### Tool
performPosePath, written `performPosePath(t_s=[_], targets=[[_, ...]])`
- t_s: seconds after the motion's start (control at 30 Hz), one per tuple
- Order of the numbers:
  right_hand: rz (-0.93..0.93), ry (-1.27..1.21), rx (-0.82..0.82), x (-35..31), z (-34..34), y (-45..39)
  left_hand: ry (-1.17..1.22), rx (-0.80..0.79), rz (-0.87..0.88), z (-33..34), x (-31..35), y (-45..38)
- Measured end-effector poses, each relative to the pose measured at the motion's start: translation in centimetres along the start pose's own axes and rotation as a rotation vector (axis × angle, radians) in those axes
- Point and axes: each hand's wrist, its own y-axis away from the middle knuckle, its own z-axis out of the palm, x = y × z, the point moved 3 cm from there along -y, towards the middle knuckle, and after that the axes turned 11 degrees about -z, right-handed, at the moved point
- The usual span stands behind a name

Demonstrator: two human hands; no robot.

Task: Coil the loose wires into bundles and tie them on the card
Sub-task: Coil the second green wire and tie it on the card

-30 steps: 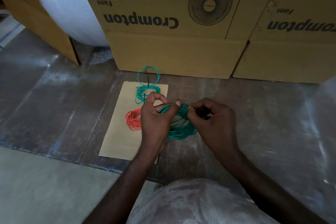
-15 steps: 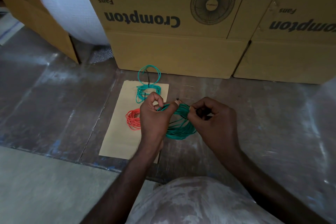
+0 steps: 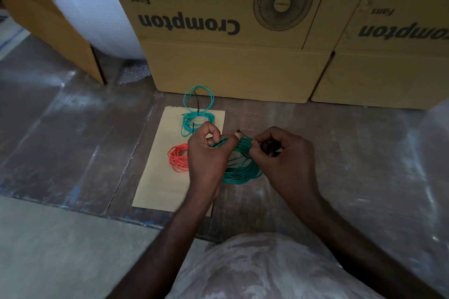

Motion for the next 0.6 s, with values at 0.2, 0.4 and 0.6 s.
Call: performPosePath(t_s=[0.2,0.4,0.6], targets=[[-0.006,0.006,0.016,-0.28,-0.14,0.12,-0.049,0.011,0.065,0.22,0.32,0.53],[-0.011,0.013,0.027,-0.49,-0.38,0.16,-0.046,0.002,0.08,0.32,0.15,0.52],[-0.027,0.015,0.015,-0.78,-0.52,0.6,-0.014,0.003,0.085,0.14,0.43,1.0]])
